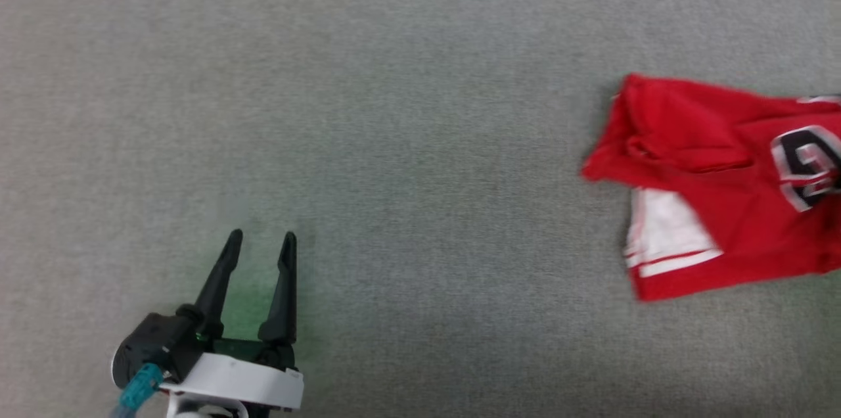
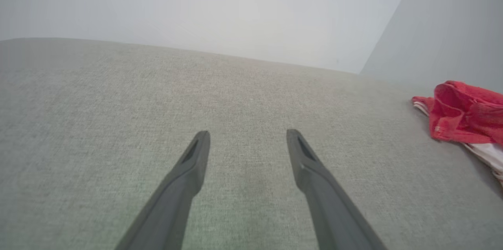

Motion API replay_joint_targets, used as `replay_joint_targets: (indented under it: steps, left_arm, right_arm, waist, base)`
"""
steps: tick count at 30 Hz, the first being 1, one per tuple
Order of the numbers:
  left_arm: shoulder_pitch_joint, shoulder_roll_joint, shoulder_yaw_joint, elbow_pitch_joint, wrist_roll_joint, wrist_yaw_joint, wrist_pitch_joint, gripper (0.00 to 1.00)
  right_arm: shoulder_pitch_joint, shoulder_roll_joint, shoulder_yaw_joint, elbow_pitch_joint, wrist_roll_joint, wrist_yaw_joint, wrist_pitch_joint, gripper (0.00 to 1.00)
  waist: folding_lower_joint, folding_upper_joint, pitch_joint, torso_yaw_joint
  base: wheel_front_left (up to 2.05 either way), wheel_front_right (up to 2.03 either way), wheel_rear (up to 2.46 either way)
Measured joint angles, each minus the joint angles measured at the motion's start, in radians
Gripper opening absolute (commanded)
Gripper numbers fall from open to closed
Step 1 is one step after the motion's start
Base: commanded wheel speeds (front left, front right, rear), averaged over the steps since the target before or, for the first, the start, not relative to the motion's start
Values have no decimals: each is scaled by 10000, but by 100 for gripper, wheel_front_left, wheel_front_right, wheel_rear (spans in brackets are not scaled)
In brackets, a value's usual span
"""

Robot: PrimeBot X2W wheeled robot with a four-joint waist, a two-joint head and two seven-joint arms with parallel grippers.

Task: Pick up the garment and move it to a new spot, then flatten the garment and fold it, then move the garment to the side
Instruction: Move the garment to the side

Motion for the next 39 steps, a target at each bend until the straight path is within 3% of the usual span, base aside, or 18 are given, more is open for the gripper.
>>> replay_joint_targets:
  steps: [10,18,22,25,26,28,37,38,39]
  left_arm:
    - [-237,376,-17,-203,12,-15,-2,100]
    - [-299,828,159,-514,23,-38,-2,100]
    - [-370,888,270,-771,31,-6,-2,100]
    - [-369,909,364,-959,42,27,-2,100]
    - [-364,903,393,-1016,42,61,-2,100]
    - [-323,890,474,-1147,42,102,-2,100]
    - [-262,867,437,-1191,123,144,-2,100]
    - [-274,846,405,-1170,130,144,-2,100]
    - [-307,825,378,-1147,151,142,-2,100]
  right_arm:
    - [-623,-1001,-1235,725,-525,-2,-550,0]
    - [-1755,-1287,-1041,2382,-2370,0,-2033,0]
    - [-2283,-1009,-1133,3513,-2890,-6,-2711,0]
    - [-2482,-1338,-430,3751,-4192,0,-3434,0]
    - [-2726,-1151,-656,3927,-4086,-4,-3630,0]
    - [-2837,-1124,-163,4132,-4665,2,-3724,0]
    - [-3201,-984,-357,5358,-4955,0,-4322,0]
    - [-3248,-984,-410,5471,-4957,0,-4416,41]
    - [-3285,-978,-431,5549,-4978,0,-4495,99]
  waist:
    - [1,0,502,-515]
    - [0,0,1005,-584]
    - [0,0,1276,-504]
    - [1,0,1417,-412]
    - [0,0,1451,-389]
    - [0,0,1490,-387]
    - [0,0,1384,-485]
    - [0,0,1367,-476]
    - [0,0,1339,-466]
  base:
    - [0,0,0]
    - [0,0,0]
    - [0,0,0]
    - [0,0,0]
    - [0,0,0]
    - [0,0,0]
    - [0,0,0]
    - [0,0,0]
    - [0,0,0]
